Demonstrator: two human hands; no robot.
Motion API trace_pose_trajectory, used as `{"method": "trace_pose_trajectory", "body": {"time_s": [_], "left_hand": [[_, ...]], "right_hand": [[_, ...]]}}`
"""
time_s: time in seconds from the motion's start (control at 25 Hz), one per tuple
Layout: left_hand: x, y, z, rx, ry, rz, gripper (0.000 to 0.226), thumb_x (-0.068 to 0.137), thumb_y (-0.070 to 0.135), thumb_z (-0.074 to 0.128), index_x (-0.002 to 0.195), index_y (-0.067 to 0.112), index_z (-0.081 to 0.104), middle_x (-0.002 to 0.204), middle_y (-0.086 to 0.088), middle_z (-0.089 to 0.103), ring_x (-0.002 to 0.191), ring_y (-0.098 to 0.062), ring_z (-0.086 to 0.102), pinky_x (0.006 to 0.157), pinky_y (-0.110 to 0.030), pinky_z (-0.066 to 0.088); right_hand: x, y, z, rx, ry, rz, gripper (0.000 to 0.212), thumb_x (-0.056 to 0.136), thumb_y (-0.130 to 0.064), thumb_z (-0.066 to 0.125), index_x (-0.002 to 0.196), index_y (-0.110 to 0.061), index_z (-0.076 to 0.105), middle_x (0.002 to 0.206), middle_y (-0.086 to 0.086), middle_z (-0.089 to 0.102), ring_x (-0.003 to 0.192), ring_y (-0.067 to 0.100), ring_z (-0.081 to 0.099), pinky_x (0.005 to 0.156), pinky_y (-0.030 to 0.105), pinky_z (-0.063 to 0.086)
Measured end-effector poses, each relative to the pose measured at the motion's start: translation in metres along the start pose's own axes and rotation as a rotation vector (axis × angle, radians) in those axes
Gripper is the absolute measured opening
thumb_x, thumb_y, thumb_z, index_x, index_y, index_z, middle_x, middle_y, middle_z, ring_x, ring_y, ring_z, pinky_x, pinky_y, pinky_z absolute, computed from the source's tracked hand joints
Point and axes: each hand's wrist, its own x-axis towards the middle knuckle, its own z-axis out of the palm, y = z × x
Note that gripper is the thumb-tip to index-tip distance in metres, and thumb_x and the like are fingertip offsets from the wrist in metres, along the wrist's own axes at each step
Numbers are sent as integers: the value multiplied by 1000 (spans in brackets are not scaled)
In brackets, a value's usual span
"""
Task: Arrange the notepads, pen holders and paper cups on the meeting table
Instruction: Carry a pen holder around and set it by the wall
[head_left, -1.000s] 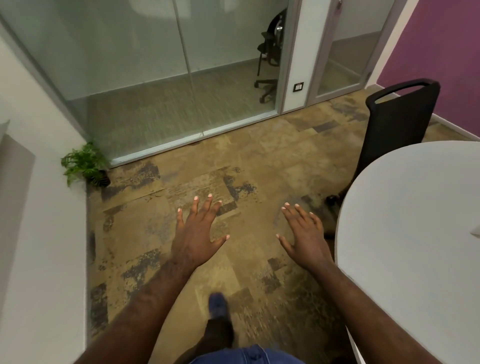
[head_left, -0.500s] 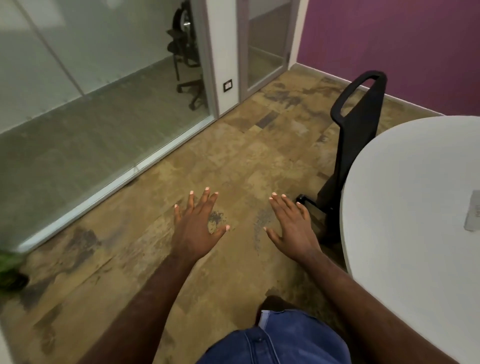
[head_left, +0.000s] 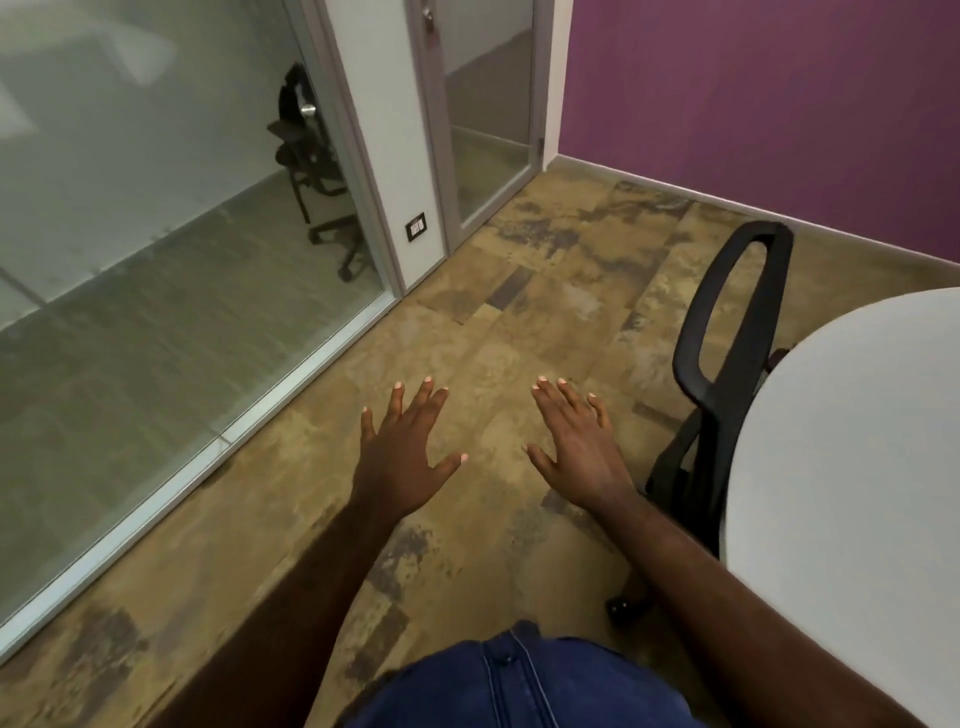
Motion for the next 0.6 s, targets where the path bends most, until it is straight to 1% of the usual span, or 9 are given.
{"method": "trace_pose_trajectory", "body": {"time_s": [0.16, 0.32, 0.44, 0.6], "left_hand": [[106, 4, -3, -12, 19, 54, 86, 82, 68, 51, 152, 38, 12, 164, 11, 6, 151, -23, -2, 116, -61, 4], [219, 11, 8, -19, 28, 128, 85, 83, 67, 53, 152, 36, 16, 164, 9, 7, 151, -24, -4, 116, -61, 4], [319, 13, 22, -50, 23, 196, 85, 83, 65, 54, 153, 37, 15, 164, 11, 4, 151, -22, -7, 116, -61, 2], [450, 19, 32, -79, -17, 293, 86, 83, 67, 54, 153, 39, 13, 163, 13, 2, 151, -22, -8, 115, -61, 0]], "right_hand": [[84, 41, -16, 7, 39, 35, 71, 94, -46, 51, 153, -20, 20, 162, -2, 19, 150, 20, 14, 119, 47, 11], [171, 90, -23, 8, 119, 100, 72, 93, -45, 53, 153, -18, 22, 161, -1, 21, 150, 21, 15, 118, 48, 12], [246, 133, -19, -27, 129, 162, 72, 93, -44, 53, 153, -18, 22, 161, 0, 22, 150, 21, 15, 119, 49, 14], [334, 185, -15, -55, 116, 262, 71, 93, -43, 53, 152, -18, 23, 162, -1, 20, 150, 21, 15, 118, 48, 12]]}}
